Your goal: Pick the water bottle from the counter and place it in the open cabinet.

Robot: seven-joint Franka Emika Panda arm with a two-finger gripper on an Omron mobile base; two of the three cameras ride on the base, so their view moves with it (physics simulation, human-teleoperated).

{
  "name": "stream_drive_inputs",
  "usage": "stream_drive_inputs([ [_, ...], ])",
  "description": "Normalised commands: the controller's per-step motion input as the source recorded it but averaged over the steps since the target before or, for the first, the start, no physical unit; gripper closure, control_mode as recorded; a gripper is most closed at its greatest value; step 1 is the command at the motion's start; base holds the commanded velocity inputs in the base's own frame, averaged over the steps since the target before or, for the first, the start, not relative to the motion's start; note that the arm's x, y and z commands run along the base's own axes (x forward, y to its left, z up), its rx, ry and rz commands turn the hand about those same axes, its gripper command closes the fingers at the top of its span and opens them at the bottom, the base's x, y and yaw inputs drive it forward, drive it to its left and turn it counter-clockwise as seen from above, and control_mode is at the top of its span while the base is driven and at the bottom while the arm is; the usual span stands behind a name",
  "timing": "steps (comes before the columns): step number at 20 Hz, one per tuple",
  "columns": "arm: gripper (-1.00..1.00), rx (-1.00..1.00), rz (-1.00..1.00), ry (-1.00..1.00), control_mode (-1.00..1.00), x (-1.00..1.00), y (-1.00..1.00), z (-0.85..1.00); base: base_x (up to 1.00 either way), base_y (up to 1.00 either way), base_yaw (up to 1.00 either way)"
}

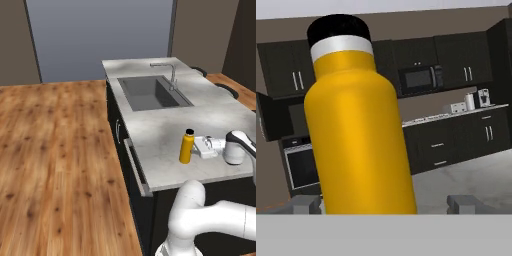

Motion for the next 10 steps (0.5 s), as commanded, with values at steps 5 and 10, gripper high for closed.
stream_drive_inputs([
  [5,-1.00,0.02,0.01,0.00,-1.00,0.04,0.00,0.00,0.00,0.00,0.00],
  [10,-1.00,0.00,0.03,-0.01,-1.00,0.00,0.00,0.00,0.00,0.00,0.00],
])
